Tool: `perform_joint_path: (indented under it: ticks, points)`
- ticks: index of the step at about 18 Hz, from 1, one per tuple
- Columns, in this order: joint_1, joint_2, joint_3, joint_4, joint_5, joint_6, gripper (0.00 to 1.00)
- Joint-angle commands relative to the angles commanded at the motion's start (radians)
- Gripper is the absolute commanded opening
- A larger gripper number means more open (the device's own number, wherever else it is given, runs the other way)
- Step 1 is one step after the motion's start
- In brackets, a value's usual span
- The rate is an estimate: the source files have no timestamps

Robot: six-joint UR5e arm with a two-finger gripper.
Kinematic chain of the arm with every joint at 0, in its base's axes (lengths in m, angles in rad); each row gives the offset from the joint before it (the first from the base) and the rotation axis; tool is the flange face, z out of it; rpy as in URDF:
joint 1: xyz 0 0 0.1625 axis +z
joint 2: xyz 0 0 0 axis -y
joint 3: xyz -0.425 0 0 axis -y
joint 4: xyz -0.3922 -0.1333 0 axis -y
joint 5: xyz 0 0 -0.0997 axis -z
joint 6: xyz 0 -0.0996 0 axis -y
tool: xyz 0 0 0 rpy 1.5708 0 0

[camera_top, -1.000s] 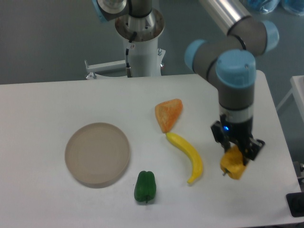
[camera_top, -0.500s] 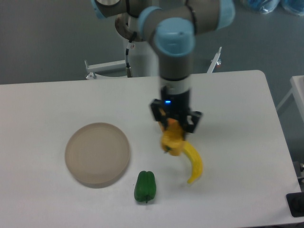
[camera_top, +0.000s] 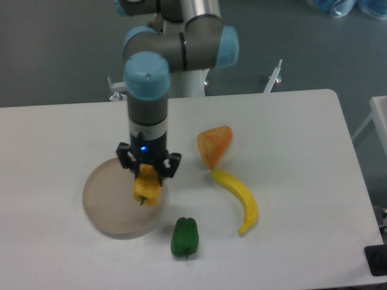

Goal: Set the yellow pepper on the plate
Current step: 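Lower the yellow pepper onto the plate center and open the gripper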

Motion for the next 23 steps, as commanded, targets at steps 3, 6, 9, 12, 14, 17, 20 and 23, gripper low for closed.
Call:
perform_joint_path:
  ticks: [3,6,9,12,14,17,20,23]
  points:
    - [-0.014,0.003,-0.078,0.113,0.000,0.003,0.40]
    - [-0.017,-0.003,-0.097,0.126,0.002,0.000,0.40]
    - [-0.028,-0.009,-0.114,0.126,0.003,0.003,0.41]
    - [-0.029,-0.023,-0.118,0.131,0.006,0.005,0.41]
    - [-0.029,-0.026,-0.126,0.134,0.005,0.006,0.41]
    - [-0.031,-0.035,-0.131,0.137,0.005,0.008,0.41]
    - [-0.031,-0.034,-0.132,0.137,0.005,0.006,0.41]
    - [-0.031,-0.035,-0.134,0.137,0.005,0.014,0.41]
